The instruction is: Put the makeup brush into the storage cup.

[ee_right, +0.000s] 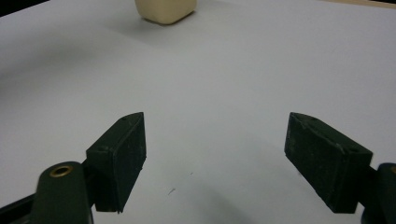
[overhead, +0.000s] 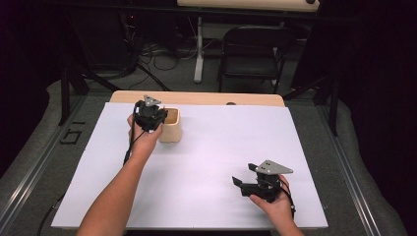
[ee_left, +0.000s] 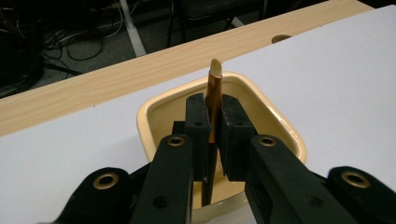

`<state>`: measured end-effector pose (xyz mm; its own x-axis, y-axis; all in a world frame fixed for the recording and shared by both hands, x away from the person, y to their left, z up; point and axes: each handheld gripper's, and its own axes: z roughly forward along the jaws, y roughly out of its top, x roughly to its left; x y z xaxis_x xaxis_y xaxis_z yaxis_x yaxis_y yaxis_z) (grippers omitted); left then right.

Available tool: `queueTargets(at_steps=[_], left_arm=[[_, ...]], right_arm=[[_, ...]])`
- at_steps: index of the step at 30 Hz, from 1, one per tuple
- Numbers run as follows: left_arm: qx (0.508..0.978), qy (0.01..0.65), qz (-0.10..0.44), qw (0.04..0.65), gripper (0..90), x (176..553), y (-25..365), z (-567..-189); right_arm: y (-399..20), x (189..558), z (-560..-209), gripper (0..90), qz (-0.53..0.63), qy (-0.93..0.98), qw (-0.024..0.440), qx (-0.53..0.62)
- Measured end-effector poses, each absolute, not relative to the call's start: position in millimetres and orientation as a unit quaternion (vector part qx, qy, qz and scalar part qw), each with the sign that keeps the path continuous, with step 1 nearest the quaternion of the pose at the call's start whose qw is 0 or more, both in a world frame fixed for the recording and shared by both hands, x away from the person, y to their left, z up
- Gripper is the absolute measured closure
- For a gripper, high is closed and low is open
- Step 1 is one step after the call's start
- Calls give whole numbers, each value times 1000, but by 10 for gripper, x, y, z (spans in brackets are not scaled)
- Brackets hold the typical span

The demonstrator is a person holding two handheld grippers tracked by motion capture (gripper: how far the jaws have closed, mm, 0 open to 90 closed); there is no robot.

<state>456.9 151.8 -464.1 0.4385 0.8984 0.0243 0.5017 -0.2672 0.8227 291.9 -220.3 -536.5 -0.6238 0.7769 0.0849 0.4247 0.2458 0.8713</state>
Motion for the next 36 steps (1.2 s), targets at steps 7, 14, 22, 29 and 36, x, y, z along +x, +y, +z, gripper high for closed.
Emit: queueTargets(at_steps=[7,14,22,29,36], left_arm=[[745,476,244,399,718,4561,1560,-4638],[735,480,231,420,383,4494,1642,-4620],[737,481,228,417,283,4454,1700,-4622],[741,473,222,421,247,4405,1715,-4599],[753,462,215,416,248,4335,1713,-4565]], right_arm=[[-2201,2921,-5368,206,474,766,186,392],[-2209,2920,-5364,206,473,766,187,393],[-2197,2919,-5366,206,472,767,186,393],[-2202,2919,-5364,206,472,766,188,393],[-2202,2917,-5360,206,472,767,188,392]])
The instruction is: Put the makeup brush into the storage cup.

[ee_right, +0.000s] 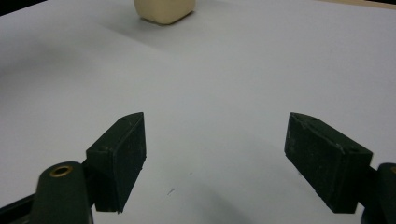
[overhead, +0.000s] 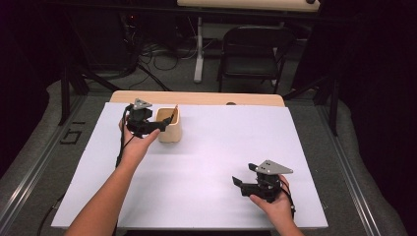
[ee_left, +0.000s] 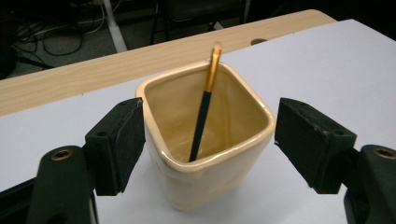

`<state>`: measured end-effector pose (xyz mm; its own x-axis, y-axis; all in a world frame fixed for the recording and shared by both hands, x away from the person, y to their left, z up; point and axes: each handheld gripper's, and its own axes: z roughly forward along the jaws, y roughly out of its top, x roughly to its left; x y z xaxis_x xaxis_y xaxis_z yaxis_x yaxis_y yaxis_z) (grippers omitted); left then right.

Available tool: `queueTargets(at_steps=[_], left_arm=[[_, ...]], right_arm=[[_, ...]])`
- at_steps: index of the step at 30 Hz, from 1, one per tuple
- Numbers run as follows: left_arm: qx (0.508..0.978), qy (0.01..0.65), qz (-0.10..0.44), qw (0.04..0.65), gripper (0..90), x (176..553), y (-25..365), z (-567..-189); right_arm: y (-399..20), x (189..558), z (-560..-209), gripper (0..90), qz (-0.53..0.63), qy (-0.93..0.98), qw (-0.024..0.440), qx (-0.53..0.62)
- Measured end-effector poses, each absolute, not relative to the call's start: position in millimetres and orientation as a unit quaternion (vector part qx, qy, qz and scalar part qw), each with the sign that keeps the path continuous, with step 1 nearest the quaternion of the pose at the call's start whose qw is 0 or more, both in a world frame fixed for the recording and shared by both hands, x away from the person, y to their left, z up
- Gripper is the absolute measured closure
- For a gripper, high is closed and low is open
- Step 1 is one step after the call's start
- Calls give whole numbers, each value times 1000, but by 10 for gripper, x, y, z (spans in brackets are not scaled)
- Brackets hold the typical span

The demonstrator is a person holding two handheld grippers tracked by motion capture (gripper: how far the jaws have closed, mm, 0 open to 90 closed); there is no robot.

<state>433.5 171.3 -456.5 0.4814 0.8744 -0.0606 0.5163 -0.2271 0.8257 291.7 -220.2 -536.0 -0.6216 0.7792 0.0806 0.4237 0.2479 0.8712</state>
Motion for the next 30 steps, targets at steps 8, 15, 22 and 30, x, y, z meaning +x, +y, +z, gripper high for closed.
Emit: queueTargets(at_steps=[8,15,22,30], left_arm=[[761,453,210,415,249,4217,1768,-4584],[770,442,207,411,249,4040,1860,-4627],[778,429,211,408,249,3837,1933,-4668],[785,416,213,407,248,3669,1939,-4722]], right_arm=[[-2209,2915,-5356,205,472,766,189,394],[-2214,2914,-5354,205,473,764,188,396],[-2208,2913,-5355,205,471,766,188,395],[-2206,2913,-5356,205,471,766,190,395]])
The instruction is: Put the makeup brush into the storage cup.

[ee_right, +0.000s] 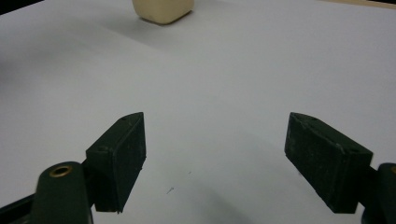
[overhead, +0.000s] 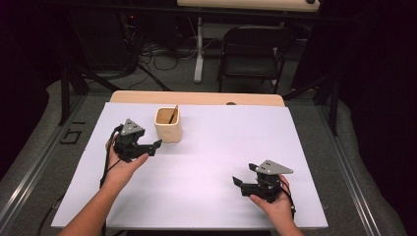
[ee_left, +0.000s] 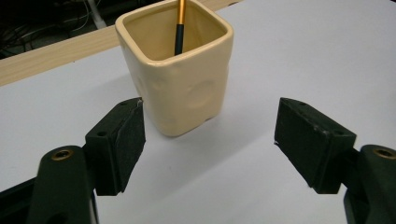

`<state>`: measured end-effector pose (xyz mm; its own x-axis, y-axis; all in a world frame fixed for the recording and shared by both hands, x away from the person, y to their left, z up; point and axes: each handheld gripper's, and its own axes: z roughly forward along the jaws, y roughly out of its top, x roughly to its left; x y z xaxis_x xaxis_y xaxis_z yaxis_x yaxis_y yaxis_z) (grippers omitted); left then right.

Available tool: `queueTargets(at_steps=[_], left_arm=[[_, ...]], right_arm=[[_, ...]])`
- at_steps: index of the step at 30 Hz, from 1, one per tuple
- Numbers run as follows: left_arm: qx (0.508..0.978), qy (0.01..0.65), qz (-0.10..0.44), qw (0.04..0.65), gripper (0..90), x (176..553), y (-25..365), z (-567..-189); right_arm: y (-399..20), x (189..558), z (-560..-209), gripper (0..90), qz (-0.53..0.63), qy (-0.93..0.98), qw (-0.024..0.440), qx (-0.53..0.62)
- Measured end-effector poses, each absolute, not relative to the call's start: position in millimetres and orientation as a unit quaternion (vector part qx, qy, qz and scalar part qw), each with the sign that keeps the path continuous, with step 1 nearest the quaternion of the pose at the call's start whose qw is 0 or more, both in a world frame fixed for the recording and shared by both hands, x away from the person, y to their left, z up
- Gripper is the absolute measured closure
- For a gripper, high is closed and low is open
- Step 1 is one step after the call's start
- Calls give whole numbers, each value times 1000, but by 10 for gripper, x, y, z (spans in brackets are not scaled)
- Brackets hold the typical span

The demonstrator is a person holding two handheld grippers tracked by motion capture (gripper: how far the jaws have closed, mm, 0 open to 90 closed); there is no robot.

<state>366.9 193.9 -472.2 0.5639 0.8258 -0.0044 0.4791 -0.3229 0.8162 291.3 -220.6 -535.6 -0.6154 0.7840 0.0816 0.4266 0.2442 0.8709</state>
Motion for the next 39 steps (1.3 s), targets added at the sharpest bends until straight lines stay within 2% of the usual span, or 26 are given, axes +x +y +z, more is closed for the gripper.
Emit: queueTargets(at_steps=[39], left_arm=[[787,398,204,425,262,3090,1948,-5103]], right_arm=[[-2262,2905,-5353,205,467,765,192,400]])
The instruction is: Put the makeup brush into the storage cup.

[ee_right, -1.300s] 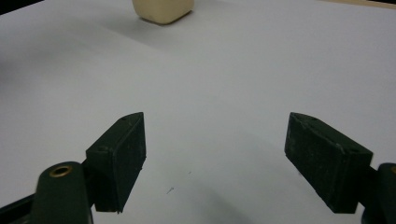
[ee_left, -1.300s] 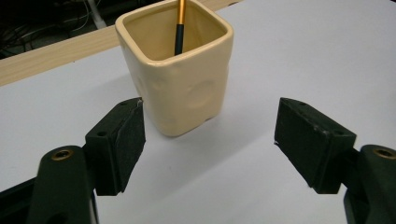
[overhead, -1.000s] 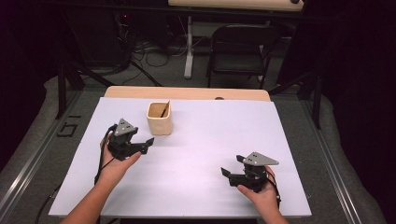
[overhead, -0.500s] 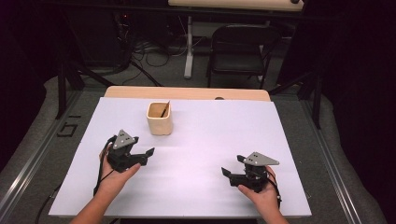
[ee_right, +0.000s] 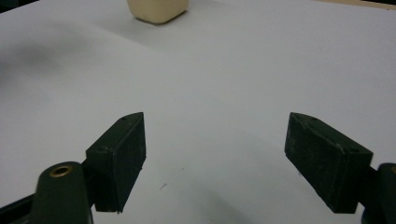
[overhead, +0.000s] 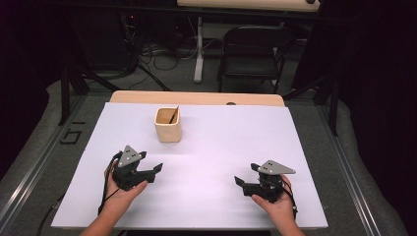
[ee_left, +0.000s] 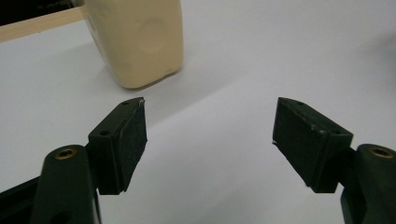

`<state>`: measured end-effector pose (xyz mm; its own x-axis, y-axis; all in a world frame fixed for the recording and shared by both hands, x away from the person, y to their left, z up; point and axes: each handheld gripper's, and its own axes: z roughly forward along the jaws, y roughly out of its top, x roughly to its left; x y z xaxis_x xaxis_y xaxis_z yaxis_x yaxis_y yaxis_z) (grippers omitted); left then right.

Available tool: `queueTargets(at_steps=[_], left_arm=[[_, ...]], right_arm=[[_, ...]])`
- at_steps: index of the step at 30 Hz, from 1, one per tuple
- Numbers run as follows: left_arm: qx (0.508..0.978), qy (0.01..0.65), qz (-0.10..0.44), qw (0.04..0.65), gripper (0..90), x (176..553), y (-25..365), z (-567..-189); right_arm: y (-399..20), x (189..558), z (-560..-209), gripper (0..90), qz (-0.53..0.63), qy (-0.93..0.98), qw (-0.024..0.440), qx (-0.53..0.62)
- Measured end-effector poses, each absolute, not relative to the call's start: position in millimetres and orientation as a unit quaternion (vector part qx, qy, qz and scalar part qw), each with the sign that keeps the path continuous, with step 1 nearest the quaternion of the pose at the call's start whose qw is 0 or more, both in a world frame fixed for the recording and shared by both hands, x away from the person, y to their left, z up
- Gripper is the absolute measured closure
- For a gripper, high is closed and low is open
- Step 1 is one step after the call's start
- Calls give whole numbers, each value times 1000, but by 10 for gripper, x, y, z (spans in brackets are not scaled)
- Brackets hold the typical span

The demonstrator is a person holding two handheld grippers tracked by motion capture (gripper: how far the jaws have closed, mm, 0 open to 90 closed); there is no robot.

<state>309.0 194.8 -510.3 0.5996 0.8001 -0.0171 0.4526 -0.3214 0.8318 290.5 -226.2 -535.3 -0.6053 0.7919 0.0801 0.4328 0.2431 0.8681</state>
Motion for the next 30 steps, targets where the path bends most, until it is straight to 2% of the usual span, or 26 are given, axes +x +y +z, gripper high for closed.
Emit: queueTargets(at_steps=[30], left_arm=[[790,406,207,410,263,2982,2110,-5204]], right_arm=[[-2354,2940,-5413,202,457,763,196,414]])
